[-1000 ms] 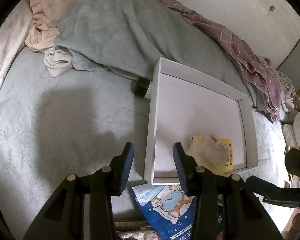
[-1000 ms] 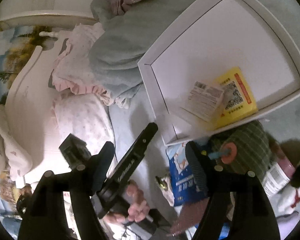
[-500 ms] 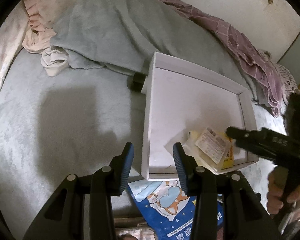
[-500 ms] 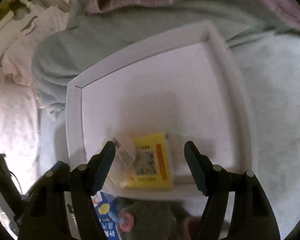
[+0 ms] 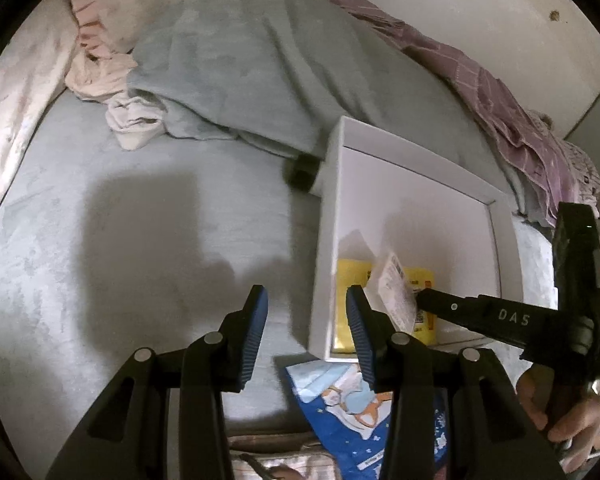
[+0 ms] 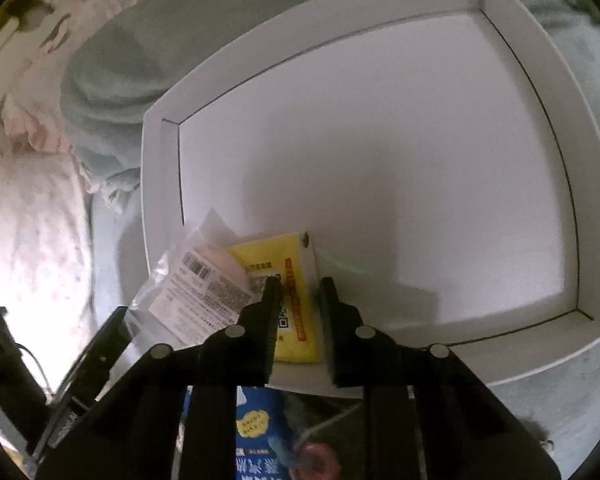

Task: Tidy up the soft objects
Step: 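Move the right tool to the white plush dog and grasp it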

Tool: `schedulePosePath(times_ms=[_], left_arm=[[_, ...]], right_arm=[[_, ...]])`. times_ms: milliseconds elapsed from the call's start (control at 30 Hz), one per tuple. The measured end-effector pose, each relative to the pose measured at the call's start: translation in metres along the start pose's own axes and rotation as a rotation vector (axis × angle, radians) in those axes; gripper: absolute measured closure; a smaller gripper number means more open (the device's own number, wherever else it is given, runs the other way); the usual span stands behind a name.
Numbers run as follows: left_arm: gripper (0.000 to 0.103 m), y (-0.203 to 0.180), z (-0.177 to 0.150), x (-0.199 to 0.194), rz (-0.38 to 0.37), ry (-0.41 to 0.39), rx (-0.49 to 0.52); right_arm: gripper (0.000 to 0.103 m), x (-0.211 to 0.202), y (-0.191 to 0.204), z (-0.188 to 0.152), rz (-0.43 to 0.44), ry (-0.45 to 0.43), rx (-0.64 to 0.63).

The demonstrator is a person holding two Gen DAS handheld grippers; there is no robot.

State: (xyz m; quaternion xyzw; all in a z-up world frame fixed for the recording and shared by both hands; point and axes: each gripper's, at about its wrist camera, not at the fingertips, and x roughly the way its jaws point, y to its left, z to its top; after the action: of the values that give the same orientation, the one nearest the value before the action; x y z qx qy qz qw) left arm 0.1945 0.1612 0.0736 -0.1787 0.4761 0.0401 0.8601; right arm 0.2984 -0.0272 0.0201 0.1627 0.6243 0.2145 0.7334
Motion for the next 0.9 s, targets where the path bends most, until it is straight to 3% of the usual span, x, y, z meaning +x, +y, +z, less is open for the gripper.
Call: schedulePosePath(times_ms=[167, 300, 433, 533, 733, 900], left_arm=[[0.063, 0.012, 0.000, -0.004, 0.033, 0.005, -0.033], [0.063, 0.018, 0.001, -0.015, 0.063, -0.022, -0.047], [0.063, 0.014, 0.000, -0.022, 0.029, -0.026, -0.043], [0.063, 0.002, -0.003, -0.024, 0.002, -0.007, -0.015], [0.063, -0.030, -0.012, -0.040, -0.047, 0.002, 0.048], [0.063, -0.065, -0.023, -0.056, -0.020, 0.000, 0.089]], right_arm=[[0.079, 0.002, 0.014, 0.002, -0.063, -0.003, -0.060], [0.078, -0.012, 0.018, -0.008, -0.062, -0.048, -0.071], [0.064, -0.040, 0.012, -0.018, -0.058, -0.149, -0.084], [0.057, -0.062, 0.005, -0.029, -0.020, -0.220, -0.084], [0.057, -0.096, -0.009, -0.053, 0.005, -0.282, -0.101], [0.056, -0.119, -0.019, -0.074, 0.006, -0.305, -0.105]])
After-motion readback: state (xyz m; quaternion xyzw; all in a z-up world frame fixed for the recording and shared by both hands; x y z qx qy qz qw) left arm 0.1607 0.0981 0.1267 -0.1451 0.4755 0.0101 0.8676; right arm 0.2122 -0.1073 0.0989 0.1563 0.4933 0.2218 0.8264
